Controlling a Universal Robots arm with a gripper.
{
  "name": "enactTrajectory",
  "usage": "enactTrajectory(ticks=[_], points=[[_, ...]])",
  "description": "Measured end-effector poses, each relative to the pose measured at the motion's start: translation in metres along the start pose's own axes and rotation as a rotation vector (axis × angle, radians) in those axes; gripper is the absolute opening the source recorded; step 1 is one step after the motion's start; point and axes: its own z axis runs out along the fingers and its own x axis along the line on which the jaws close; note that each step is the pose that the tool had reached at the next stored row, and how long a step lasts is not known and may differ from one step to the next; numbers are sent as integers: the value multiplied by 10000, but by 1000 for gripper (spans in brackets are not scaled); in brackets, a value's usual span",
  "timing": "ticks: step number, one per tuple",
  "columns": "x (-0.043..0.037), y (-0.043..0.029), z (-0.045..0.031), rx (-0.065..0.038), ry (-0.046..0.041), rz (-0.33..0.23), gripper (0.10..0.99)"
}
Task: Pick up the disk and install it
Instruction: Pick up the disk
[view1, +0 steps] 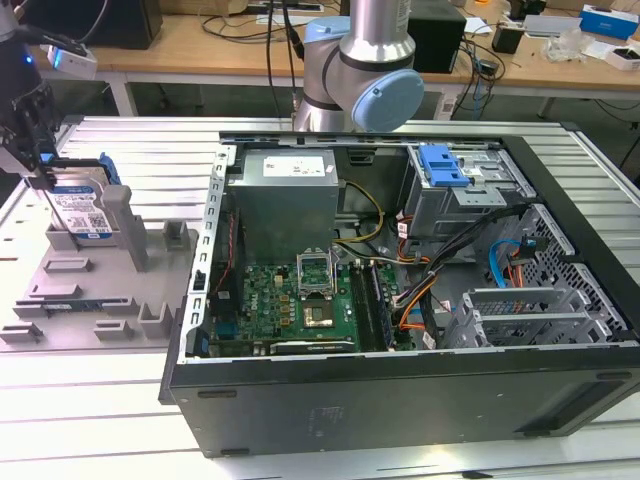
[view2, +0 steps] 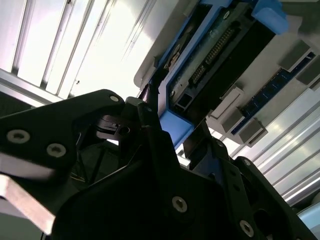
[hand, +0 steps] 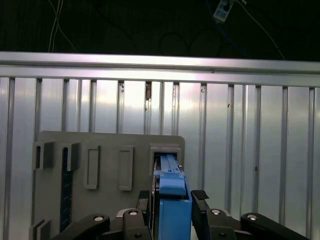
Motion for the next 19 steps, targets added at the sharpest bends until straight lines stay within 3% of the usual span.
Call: enactTrajectory(ticks=[19], points=[[0, 1, 41, 0, 0, 0, 455]])
